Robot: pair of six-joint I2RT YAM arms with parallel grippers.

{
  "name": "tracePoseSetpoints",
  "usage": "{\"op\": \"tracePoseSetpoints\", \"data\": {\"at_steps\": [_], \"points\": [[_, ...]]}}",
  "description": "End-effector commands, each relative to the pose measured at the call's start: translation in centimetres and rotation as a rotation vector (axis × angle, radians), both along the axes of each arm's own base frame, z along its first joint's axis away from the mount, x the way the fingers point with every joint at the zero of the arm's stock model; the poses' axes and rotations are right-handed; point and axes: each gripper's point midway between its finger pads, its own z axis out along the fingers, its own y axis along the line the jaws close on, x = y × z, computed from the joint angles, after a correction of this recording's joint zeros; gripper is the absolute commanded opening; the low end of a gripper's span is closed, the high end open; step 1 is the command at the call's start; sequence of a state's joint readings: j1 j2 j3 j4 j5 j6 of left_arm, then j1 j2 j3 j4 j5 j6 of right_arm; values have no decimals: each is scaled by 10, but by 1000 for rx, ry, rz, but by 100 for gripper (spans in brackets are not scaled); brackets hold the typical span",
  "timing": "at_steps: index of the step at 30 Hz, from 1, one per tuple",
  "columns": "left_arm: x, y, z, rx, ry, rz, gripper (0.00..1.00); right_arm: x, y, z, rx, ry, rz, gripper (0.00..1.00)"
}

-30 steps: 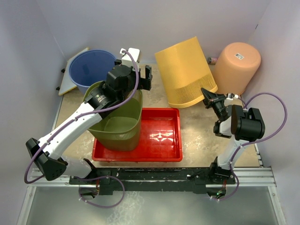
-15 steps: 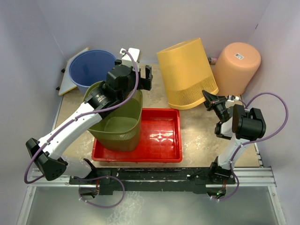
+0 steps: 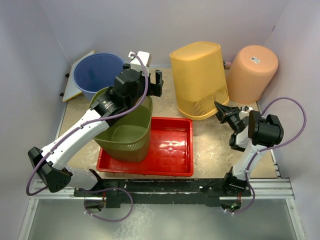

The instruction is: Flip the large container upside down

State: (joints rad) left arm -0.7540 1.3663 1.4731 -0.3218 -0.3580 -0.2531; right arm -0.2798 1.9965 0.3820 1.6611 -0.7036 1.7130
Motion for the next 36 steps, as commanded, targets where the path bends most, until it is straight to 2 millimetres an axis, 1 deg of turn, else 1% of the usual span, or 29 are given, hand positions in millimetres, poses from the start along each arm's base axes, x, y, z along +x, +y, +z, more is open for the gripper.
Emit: {"op": "tracePoseSetpoints", "data": {"at_steps": [1,3,8,10,13,14,16,18,20,21,22,23,26,29,32,34,35,36], "points": [[2,-7,14,-60,-27,-14,94,-49,27,-62,-88,92,112,16],[2,-9,14,-64,-24,-18,94,-38,23,-53,-91,60,95,16],[2,-16,12,-85,-14,-37,94,3,14,-21,-85,-54,38,18],[1,-19,13,-91,-13,-44,94,19,15,-15,-74,-81,26,19],[-1,-21,15,-95,-11,-50,94,40,17,-11,-52,-104,9,20],[-2,-22,17,-96,-12,-51,94,44,17,-9,-43,-109,8,22],[-3,-21,17,-90,-10,-50,94,47,16,-4,-31,-121,6,29],[-3,-21,18,-86,-11,-50,94,43,17,4,-50,-140,10,37],[-2,-22,15,-77,-4,-49,94,34,20,6,-88,-141,22,53],[-1,-23,14,-72,1,-51,94,28,21,3,-106,-124,25,58],[0,-24,12,-64,9,-53,94,23,21,3,-130,-116,25,69],[1,-26,9,-57,18,-55,94,18,20,-4,-161,-94,22,74],[5,-34,3,-33,48,-66,94,1,20,-20,-229,-25,21,78],[8,-42,-1,-20,73,-86,94,-12,17,-28,-302,20,22,79],[6,-52,-9,0,105,-123,94,-22,9,-33,-432,72,25,80],[3,-59,-17,19,126,-150,94,-29,0,-37,-568,136,31,81],[1,-65,-20,23,134,-172,94,-33,-10,-40,-662,182,27,82],[-2,-71,-24,28,143,-198,94,-44,-19,-41,-744,255,27,84]]}}
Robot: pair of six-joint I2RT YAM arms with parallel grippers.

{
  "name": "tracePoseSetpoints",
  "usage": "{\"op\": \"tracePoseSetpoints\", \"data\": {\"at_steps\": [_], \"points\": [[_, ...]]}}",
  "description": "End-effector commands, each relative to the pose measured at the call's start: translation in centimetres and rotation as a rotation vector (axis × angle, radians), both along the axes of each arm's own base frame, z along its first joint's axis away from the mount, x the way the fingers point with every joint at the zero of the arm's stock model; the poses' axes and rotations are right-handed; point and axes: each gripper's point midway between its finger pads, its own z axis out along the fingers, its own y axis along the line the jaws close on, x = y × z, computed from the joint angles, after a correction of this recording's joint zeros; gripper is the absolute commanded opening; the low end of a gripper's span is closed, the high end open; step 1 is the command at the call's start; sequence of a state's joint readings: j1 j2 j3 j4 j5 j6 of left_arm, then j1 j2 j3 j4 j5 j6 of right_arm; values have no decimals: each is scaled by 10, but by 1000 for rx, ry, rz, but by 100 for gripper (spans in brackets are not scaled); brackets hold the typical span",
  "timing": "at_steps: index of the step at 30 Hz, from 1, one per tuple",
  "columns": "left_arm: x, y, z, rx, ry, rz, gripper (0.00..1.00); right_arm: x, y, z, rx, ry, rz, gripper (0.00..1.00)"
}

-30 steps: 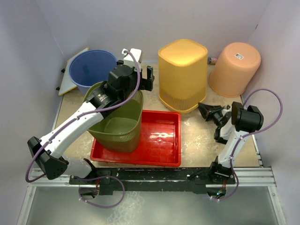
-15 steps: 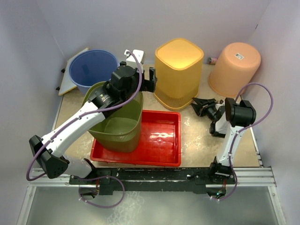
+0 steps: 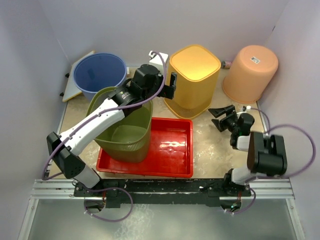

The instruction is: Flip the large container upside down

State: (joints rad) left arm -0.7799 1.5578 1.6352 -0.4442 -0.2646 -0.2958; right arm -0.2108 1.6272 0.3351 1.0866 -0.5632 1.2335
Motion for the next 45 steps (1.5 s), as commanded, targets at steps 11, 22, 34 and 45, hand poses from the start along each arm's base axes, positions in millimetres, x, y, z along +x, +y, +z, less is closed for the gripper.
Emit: {"op": "tracePoseSetpoints", "data": {"at_steps": [11,22,34,45], "points": [[37,-108,-20,-51,31,-191,94,-61,-64,27,-712,196,-13,89],[114,-178,-11,-229,-63,-280,96,-59,-47,109,-818,-40,70,90],[57,-117,53,-210,-110,-284,95,-38,40,129,-919,-187,256,100],[6,-51,118,-257,-198,-216,95,-7,103,135,-921,-253,307,100]]}}
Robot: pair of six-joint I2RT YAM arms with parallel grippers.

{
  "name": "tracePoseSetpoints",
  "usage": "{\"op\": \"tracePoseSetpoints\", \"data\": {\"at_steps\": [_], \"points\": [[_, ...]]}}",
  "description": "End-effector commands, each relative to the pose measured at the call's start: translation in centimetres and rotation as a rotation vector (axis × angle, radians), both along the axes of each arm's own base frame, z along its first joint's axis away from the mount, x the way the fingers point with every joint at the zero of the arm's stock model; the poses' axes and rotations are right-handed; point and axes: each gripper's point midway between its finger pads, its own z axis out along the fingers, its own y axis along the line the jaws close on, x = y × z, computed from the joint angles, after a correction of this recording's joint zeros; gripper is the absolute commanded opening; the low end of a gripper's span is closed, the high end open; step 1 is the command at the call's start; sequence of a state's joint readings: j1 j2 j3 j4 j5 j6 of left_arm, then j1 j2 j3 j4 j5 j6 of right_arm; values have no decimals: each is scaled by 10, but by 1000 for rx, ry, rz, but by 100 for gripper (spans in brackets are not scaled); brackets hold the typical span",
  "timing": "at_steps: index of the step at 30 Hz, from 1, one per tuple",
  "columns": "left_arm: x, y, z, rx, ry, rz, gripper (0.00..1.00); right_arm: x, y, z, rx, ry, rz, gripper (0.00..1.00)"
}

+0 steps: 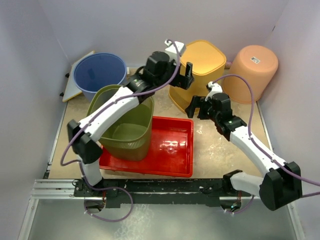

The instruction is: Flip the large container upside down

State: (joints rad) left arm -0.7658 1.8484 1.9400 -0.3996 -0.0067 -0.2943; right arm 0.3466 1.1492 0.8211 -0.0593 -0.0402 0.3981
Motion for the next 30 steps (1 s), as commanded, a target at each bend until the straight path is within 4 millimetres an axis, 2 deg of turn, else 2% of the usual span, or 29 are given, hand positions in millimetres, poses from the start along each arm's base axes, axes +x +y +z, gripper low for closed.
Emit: {"op": "tracePoseSetpoints", "data": {"at_steps": [1,3,4,7,11,13,15,16,19,25,27,30], "points": [[-35,39,124,-207,-211,15,95,28,18,38,41,-129,-21,100],[-48,47,142,-259,-240,4,95,32,28,39,34,-136,-5,100],[-55,52,153,-285,-261,0,95,35,36,47,36,-153,8,100],[-67,71,168,-309,-293,27,95,39,53,52,10,-173,32,100],[-74,106,169,-272,-315,132,95,47,70,52,-24,-189,48,100],[-76,125,163,-247,-317,200,95,59,73,50,-34,-208,27,100],[-78,140,155,-224,-311,255,95,78,69,47,-67,-215,-39,100],[-79,148,153,-215,-308,283,95,88,64,34,-113,-191,-78,100],[-83,160,146,-196,-290,319,95,131,42,38,-219,-202,-236,100],[-92,175,139,-186,-269,352,94,213,11,33,-195,-151,-334,100],[-95,179,138,-181,-262,358,95,229,9,34,-198,-136,-338,100],[-99,185,134,-167,-253,369,94,234,15,45,-197,-158,-306,100]]}}
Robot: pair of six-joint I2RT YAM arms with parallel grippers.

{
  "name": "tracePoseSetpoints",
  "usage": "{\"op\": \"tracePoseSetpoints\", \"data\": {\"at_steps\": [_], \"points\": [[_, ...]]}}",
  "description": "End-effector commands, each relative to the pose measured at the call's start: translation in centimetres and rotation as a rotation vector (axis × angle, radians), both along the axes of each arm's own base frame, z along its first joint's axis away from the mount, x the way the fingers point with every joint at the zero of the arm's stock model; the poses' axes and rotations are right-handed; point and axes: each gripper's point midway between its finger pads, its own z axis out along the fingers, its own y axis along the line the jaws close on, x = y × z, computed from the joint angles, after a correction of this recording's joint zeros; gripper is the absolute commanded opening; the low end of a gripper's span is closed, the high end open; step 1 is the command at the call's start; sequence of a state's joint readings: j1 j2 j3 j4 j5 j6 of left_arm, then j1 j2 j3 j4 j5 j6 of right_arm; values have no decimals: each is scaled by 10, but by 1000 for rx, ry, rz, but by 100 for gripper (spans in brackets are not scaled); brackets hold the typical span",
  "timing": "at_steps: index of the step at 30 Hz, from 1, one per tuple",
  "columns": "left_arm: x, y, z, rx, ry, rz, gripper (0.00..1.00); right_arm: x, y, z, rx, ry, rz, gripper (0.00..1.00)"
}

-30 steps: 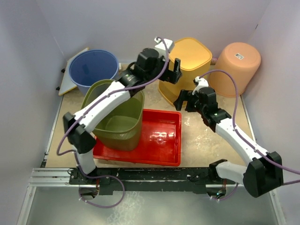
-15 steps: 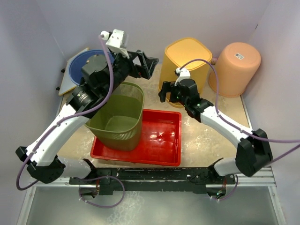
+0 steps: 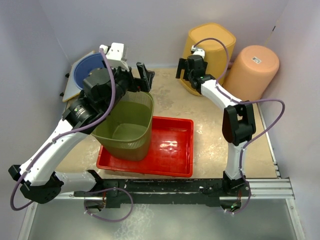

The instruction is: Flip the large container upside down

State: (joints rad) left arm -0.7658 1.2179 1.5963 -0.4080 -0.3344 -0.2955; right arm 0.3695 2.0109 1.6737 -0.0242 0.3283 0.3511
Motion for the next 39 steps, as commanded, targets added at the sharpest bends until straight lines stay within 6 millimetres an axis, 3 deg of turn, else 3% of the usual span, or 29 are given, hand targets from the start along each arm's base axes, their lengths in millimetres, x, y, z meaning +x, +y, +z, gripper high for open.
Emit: {"op": "tracePoseSetpoints", "data": {"at_steps": [1,5,8,12,18,22,25,33,39], "points": [[-8,21,7,-10,-11,51,95,7,-12,48,-16,-81,-15,100],[-8,27,-2,21,2,79,94,-17,-4,67,23,-99,60,100],[-5,27,-7,40,6,81,95,-52,1,75,21,-89,118,100],[0,17,-14,53,8,59,95,-106,4,70,45,-22,181,100],[5,14,-24,94,21,58,94,-184,-16,28,33,140,230,100],[2,18,-34,137,47,58,94,-227,-38,18,-9,197,228,100],[-2,23,-42,154,65,64,94,-257,-43,9,10,257,249,100],[-6,25,-57,159,98,66,95,-313,-33,-61,124,496,274,100],[-2,17,-44,136,83,46,95,-338,17,-79,290,569,420,100]]}}
